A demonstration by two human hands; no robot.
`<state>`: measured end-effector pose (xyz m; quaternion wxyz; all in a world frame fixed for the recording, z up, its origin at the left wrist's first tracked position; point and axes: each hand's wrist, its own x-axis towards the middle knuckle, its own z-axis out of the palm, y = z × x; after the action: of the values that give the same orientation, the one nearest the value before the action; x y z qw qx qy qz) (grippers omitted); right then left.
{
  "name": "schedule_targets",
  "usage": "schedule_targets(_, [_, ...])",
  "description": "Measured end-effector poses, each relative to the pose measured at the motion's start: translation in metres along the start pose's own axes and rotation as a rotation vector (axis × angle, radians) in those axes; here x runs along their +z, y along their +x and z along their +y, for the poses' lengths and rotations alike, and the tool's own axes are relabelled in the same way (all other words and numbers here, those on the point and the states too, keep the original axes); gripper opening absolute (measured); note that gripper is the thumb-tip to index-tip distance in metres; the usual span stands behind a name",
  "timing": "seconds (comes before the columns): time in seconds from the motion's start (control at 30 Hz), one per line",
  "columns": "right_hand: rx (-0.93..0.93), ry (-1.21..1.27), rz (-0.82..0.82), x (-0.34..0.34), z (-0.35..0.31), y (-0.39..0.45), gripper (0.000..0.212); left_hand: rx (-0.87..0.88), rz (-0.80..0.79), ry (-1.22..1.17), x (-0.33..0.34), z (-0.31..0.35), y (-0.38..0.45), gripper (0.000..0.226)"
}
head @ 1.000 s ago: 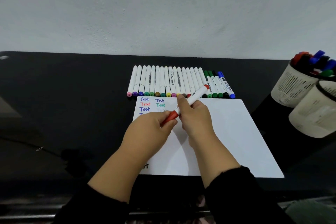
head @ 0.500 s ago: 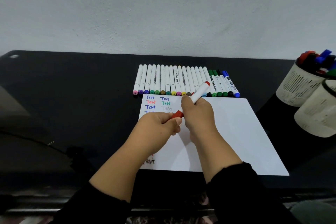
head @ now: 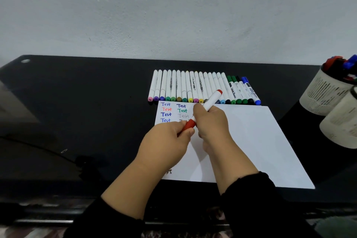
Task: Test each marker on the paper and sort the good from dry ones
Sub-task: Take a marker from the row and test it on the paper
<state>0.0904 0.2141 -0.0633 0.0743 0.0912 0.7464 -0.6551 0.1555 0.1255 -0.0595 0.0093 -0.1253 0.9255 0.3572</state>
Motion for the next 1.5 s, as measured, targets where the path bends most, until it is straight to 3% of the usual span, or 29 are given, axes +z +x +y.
schedule_targets(0.07, [0.001, -0.006, -0.017, 0.001, -0.001, -0.001, 0.024, -0.085, -0.035, -0.241, -0.003, -0.002, 0.001, 0.021])
schedule_targets(0.17, [-0.004, 0.007, -0.029, 0.003, -0.001, -0.001, 0.023, -0.115, -0.036, -0.306, -0.002, -0.004, 0.002, 0.024])
schedule_targets(0.33, [0.02, -0.009, -0.017, 0.008, 0.0, 0.001, 0.023, 0.055, 0.091, 0.173, -0.002, -0.002, -0.004, 0.042])
schedule_targets(0.5, [0.025, -0.012, -0.014, 0.01, 0.002, 0.002, 0.024, 0.122, 0.137, 0.318, -0.002, -0.003, -0.002, 0.044])
schedule_targets(0.6, [0.023, 0.013, -0.035, 0.011, 0.0, 0.0, 0.024, 0.015, 0.047, 0.077, -0.004, -0.006, 0.0, 0.04])
schedule_targets(0.67, [0.018, 0.023, -0.055, 0.012, 0.0, -0.001, 0.023, -0.055, -0.001, -0.173, -0.007, -0.009, 0.001, 0.023])
schedule_targets(0.73, [0.018, 0.028, -0.061, 0.013, -0.001, -0.003, 0.023, -0.069, 0.004, -0.243, -0.008, -0.011, 0.0, 0.022])
schedule_targets(0.9, [0.036, 0.022, -0.042, 0.016, -0.001, -0.003, 0.025, 0.067, 0.102, 0.189, -0.007, -0.005, -0.004, 0.043])
schedule_targets(1.0, [0.04, 0.017, -0.035, 0.016, 0.0, -0.002, 0.025, 0.087, 0.087, 0.269, -0.007, -0.003, -0.003, 0.045])
schedule_targets(1.17, [0.036, 0.042, -0.087, 0.019, -0.005, -0.008, 0.023, -0.072, 0.026, -0.244, -0.012, -0.008, -0.003, 0.026])
schedule_targets(1.27, [0.049, 0.038, -0.083, 0.014, -0.006, -0.003, 0.023, -0.098, -0.01, -0.374, -0.015, -0.011, -0.009, 0.032])
schedule_targets(1.33, [0.074, 0.038, 0.01, -0.003, -0.011, 0.011, 0.022, -0.117, -0.04, -0.48, -0.018, -0.014, -0.017, 0.033])
schedule_targets(1.4, [0.11, 0.086, 0.093, -0.017, -0.013, 0.021, 0.017, -0.147, 0.0, -0.487, -0.022, -0.018, -0.021, 0.03])
schedule_targets(1.5, [0.097, 0.107, 0.04, -0.015, -0.008, 0.021, 0.015, -0.168, 0.07, -0.419, -0.021, -0.021, -0.014, 0.024])
